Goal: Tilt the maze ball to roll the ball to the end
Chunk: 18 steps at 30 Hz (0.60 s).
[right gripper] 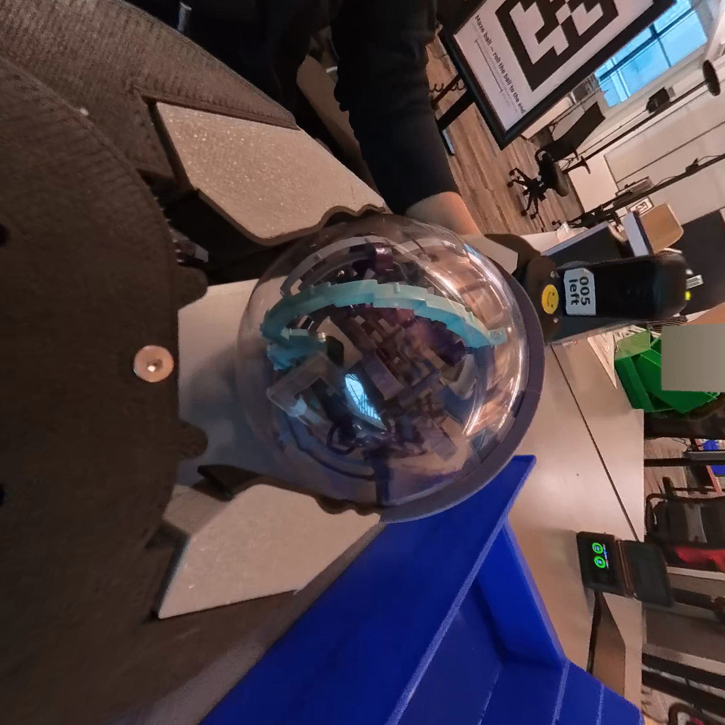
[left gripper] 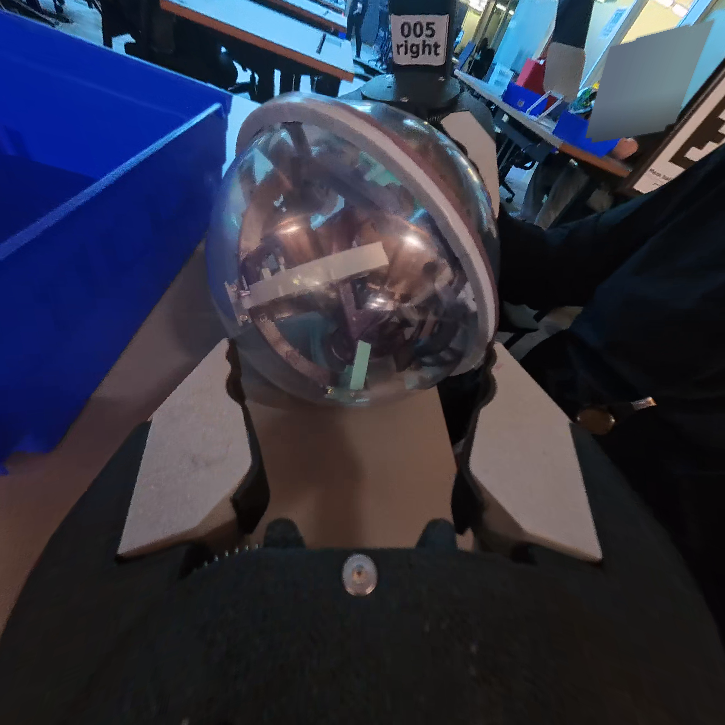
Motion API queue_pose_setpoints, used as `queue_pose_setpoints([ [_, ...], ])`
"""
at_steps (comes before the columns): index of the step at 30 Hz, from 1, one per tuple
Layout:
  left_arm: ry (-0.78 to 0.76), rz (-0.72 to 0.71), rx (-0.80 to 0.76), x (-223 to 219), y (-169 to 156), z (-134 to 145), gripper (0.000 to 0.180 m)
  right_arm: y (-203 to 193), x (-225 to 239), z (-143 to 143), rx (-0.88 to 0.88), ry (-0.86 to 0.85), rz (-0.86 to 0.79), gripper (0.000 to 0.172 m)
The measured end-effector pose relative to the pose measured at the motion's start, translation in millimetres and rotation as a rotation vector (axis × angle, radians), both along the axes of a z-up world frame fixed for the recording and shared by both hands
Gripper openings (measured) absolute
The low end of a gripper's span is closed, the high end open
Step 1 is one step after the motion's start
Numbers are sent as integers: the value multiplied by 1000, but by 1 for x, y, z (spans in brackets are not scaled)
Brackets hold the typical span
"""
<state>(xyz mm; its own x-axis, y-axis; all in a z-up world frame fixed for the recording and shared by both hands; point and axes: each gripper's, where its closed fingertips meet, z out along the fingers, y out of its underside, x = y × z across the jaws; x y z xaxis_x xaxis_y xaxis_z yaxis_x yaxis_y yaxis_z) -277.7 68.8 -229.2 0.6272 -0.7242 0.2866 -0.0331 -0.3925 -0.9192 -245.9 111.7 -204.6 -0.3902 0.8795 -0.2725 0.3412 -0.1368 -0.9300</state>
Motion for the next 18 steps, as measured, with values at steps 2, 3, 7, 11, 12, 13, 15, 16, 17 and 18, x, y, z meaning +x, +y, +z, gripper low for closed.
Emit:
queue_pose_setpoints([
  [2,14,-12,15,0,5,-3,120,5,0,0,10,21,-14,137],
  [3,23,-23,23,0,7,-5,121,6,0,0,27,29,-18,137],
  [7,60,-92,41,3,13,-8,126,6,5,-7,123,-20,20,138],
  [11,209,-127,35,5,23,-26,131,11,3,-9,13,-33,48,138],
  [12,238,-134,33,7,25,-30,136,12,2,-10,-29,-35,55,138],
  [13,266,-137,30,9,28,-34,140,15,2,-11,-73,-39,59,137],
  [15,322,-120,35,9,34,-41,144,20,0,-11,-136,-48,54,137],
  [16,337,-105,47,9,37,-43,145,22,0,-11,-151,-49,49,137],
  [17,347,-91,49,9,39,-44,146,23,-2,-11,-156,-41,42,137],
  [18,364,-78,45,8,40,-46,146,24,-3,-9,-152,-27,32,137],
])
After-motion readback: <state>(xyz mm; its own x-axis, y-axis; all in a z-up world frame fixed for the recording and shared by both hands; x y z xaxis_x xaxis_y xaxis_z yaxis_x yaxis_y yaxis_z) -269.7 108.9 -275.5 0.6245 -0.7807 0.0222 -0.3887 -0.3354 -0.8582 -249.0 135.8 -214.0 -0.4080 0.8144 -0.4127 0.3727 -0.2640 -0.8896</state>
